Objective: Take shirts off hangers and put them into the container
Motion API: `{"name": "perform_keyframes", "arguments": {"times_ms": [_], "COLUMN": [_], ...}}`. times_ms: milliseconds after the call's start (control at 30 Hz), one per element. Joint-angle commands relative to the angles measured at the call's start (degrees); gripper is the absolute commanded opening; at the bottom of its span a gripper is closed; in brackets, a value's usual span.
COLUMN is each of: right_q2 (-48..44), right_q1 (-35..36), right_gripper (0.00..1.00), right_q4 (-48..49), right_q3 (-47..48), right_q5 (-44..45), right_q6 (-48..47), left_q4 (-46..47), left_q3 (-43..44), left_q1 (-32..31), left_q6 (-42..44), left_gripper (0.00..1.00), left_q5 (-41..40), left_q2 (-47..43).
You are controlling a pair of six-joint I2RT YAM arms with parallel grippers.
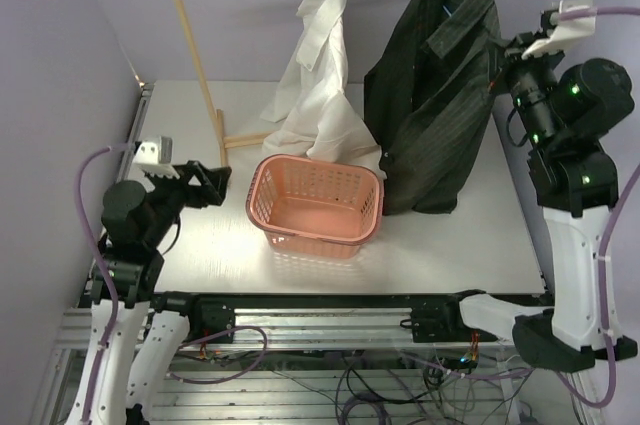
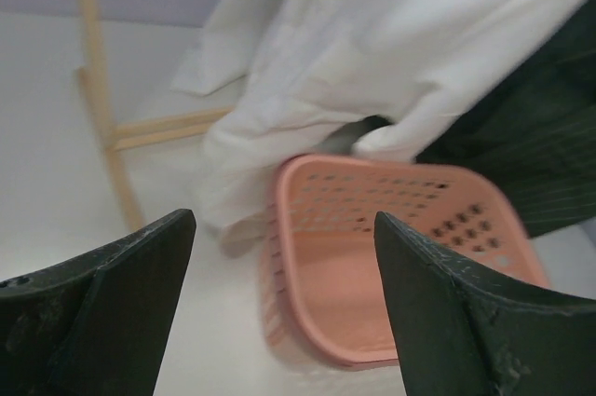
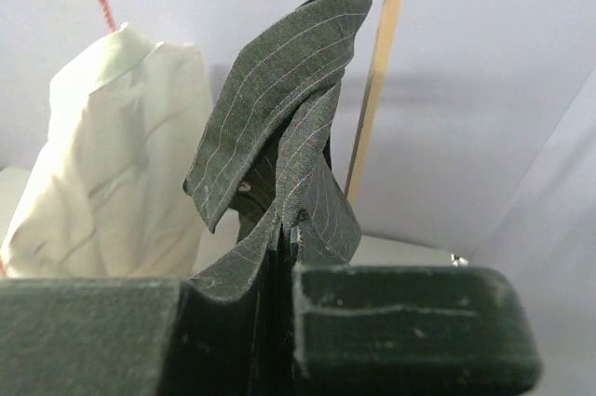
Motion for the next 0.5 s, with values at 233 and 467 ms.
{"name": "perform_keyframes", "arguments": {"times_ms": [233,467], "right_q2": [-22.3,-32.6], "right_q1": [-0.2,-0.2], "right_gripper": [0.00,0.00], "right_q4": [-4.1,-4.1], "right_q3": [-15.3,-22.4], "right_q5": [-25.0,-31.7], "right_q6": [3.6,6.5], "left_q4": [17.9,20.1], "left_q3": [20.8,31.4], "left_q1": [-0.4,-7.3], "left_q6": [-9.7,-10.6], "left_gripper": [0.89,0.89], "left_q5": [33.3,32.6], "left_q2": [19.6,31.1]}}
